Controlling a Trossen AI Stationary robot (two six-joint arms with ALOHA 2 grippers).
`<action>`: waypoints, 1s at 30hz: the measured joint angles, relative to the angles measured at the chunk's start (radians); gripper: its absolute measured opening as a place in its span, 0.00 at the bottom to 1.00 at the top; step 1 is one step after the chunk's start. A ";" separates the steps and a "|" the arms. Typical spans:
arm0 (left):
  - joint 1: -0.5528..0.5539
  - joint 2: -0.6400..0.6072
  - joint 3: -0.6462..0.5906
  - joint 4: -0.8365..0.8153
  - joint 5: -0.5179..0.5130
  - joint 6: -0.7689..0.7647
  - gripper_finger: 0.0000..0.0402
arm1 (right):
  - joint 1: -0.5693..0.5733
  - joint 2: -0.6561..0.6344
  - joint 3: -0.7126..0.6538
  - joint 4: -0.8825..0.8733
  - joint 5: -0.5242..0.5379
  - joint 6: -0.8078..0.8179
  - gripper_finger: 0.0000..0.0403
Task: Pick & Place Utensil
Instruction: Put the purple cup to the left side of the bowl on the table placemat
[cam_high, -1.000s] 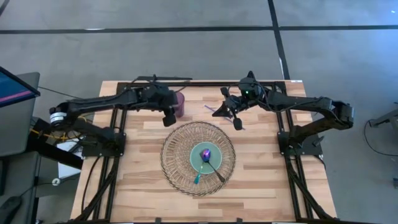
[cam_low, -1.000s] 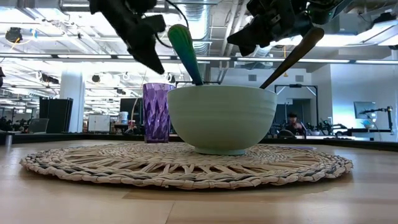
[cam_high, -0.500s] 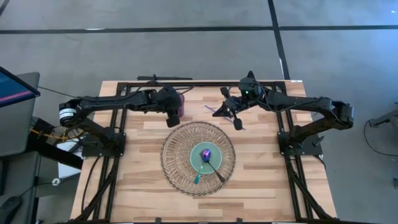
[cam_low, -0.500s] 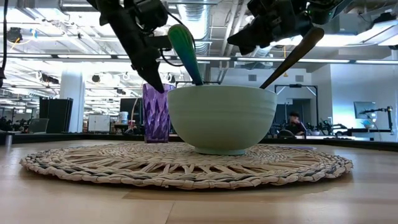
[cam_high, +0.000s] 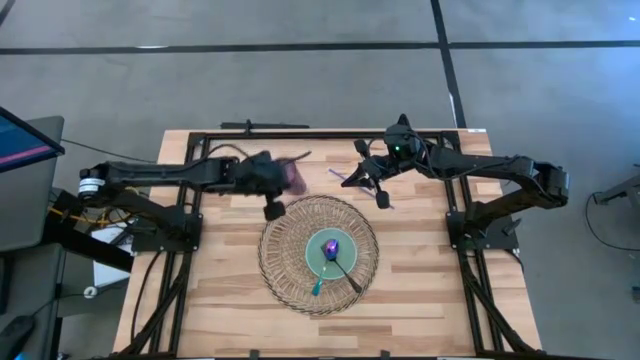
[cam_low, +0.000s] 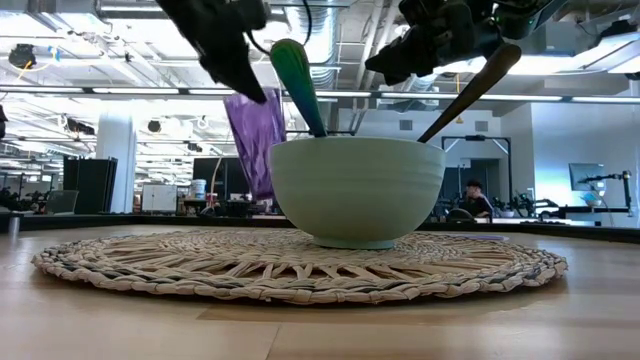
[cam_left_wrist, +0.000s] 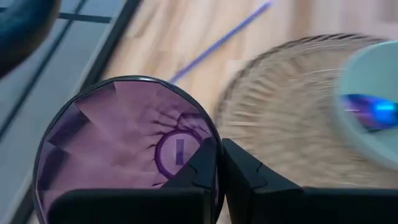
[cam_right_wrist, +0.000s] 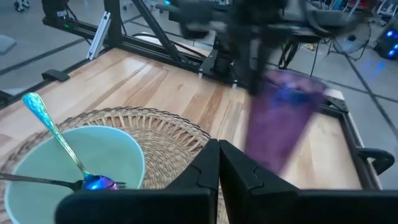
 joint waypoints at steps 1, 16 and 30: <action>-0.030 -0.011 0.000 -0.013 0.003 -0.028 0.03 | 0.000 0.000 0.000 0.000 0.000 -0.011 0.00; -0.265 -0.033 -0.023 -0.155 0.010 -0.324 0.06 | 0.000 0.000 0.000 0.000 -0.001 -0.022 0.00; -0.268 -0.034 -0.100 -0.042 -0.005 -0.320 0.15 | 0.000 0.000 0.000 0.023 -0.002 -0.023 0.00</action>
